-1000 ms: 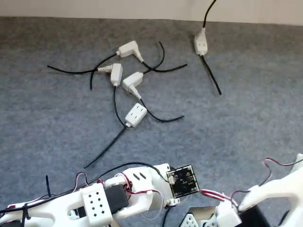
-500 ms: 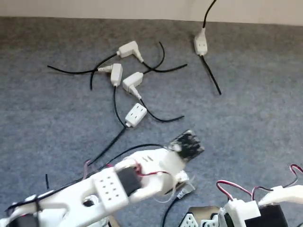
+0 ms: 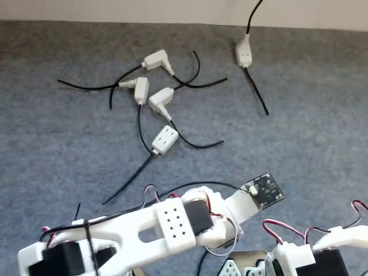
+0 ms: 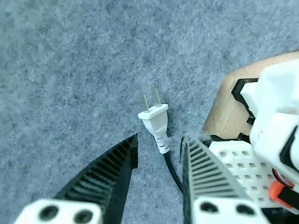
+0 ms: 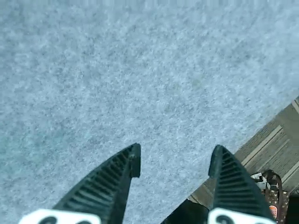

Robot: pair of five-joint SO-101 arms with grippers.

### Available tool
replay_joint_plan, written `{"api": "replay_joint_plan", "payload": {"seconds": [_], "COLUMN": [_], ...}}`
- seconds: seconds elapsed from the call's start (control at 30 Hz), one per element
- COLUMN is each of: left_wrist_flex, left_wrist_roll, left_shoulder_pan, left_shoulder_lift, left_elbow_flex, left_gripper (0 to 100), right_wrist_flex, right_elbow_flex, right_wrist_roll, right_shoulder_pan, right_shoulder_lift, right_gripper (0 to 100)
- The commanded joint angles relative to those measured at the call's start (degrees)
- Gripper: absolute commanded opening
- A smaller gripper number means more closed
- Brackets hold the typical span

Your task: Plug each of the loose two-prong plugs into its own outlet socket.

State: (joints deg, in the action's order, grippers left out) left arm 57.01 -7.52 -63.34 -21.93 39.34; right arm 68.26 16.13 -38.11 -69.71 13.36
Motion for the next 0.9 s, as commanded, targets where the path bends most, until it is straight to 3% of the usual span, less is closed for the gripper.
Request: {"api": "replay_joint_plan", "payload": {"seconds": [0.0, 0.33, 0.63, 0.87], "left_wrist_flex": [0.7, 2.9, 3.08, 3.16], "left_wrist_roll": [-0.88, -1.85, -1.93, -1.93], "left_shoulder_pan": [1.71, 1.8, 1.8, 1.89], "left_shoulder_lift": [4.18, 8.48, 8.57, 8.75], "left_elbow_flex": [-4.44, -7.78, -7.78, -7.78], "left_gripper": [16, 16, 16, 16], "right_wrist_flex": [-2.33, -2.86, -15.87, -21.05], "right_elbow_flex": [1.27, 1.63, 5.67, 14.46], "right_wrist_roll": [-0.53, -0.26, -0.88, -5.8], "right_shoulder_pan": [-0.4, -3.3, -11.21, -11.56], "right_shoulder_lift": [0.4, 0.4, 0.31, 0.31], "right_gripper": [23.8, 23.8, 23.8, 23.8]}}
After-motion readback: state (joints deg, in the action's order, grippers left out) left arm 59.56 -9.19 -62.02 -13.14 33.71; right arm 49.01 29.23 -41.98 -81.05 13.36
